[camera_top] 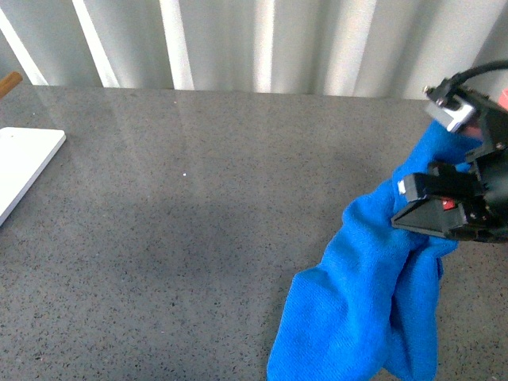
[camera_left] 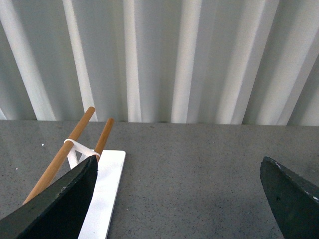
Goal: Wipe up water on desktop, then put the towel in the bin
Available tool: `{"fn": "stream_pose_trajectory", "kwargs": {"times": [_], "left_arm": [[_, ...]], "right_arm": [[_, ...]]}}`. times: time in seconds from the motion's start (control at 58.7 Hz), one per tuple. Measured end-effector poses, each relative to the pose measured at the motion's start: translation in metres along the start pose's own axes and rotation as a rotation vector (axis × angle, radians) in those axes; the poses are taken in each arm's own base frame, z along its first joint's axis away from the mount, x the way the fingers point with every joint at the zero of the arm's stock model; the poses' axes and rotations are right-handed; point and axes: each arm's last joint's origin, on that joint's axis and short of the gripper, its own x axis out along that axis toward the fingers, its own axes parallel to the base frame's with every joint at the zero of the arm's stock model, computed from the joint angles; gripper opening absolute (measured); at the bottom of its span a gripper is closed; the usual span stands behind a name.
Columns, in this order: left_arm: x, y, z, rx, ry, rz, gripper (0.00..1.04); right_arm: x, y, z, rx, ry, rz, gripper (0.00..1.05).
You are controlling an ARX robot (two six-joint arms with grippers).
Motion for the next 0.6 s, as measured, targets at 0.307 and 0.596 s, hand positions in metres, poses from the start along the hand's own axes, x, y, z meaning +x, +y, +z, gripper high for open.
{"fn": "stream_pose_trajectory", "kwargs": {"times": [0.307, 0.596], "left_arm": [[0.0, 0.0, 0.0, 0.0, 0.0, 0.0, 0.98], [0.0, 0.0, 0.0, 0.0, 0.0, 0.0, 0.98]], "right_arm": [[0.063, -0.021, 0.046, -0.134, 0.126, -0.239, 0.04], [0.087, 0.007, 0.094, -0.277, 0.088, -0.306, 0.04]]}}
